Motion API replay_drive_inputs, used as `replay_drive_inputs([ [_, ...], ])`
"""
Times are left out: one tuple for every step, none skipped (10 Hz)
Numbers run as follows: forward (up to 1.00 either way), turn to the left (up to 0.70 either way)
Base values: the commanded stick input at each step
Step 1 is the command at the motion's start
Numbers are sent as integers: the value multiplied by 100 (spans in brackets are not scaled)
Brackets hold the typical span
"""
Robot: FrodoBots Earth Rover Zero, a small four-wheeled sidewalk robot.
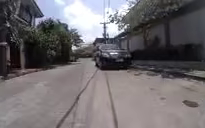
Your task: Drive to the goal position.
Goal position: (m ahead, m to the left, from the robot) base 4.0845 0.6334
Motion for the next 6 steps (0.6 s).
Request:
replay_drive_inputs([
  [100, 7],
  [100, 4],
  [100, 1],
  [100, 0],
  [100, 0],
  [100, 0],
])
